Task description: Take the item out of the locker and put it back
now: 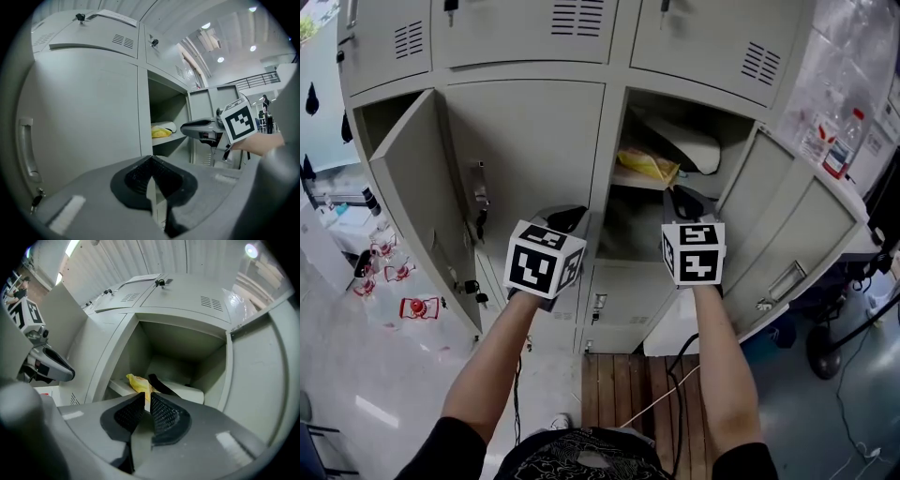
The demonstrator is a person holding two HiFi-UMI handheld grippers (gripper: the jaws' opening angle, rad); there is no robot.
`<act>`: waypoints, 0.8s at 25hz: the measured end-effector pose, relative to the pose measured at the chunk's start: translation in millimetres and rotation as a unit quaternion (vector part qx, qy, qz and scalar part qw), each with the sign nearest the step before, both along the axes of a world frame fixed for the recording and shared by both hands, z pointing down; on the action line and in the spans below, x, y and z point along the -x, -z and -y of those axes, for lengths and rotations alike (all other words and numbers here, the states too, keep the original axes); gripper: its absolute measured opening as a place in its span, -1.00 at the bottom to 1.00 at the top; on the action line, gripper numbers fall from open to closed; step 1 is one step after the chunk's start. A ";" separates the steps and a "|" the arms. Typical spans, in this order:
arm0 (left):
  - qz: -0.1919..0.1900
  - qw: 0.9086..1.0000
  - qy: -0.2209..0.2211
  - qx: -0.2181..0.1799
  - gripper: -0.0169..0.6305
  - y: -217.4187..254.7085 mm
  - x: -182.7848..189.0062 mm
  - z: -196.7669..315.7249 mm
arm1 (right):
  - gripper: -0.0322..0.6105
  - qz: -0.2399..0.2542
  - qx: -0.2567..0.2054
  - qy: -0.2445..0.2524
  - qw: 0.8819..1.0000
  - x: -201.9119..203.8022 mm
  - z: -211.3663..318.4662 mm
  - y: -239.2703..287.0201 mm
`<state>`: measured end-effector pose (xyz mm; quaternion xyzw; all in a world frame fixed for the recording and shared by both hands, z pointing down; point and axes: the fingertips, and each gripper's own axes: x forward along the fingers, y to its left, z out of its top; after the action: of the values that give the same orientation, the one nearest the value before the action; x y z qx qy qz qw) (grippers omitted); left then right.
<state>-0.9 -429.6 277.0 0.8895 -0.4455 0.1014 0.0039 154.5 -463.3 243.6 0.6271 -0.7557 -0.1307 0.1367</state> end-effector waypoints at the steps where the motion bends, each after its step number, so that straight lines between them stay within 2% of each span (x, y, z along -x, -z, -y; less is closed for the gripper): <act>1: 0.000 1.000 0.000 0.001 -0.95 -1.1 -0.4 -0.3 | -0.72 0.004 0.002 -0.001 1.000 -2.1 -3.8 -2.0; 9: 0.002 1.000 -0.003 0.003 -0.95 -7.2 -2.7 0.0 | -0.74 0.034 0.011 -0.011 0.999 -14.6 -28.1 -13.2; 20: 0.004 1.000 0.006 -0.001 -0.95 -13.0 6.0 1.0 | -0.76 0.072 0.033 0.001 0.997 -9.3 -50.4 -33.1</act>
<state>-6.9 -430.6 290.1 0.8865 -0.4509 0.1042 0.0024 163.9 -412.9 276.8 0.6290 -0.7682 -0.0600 0.1026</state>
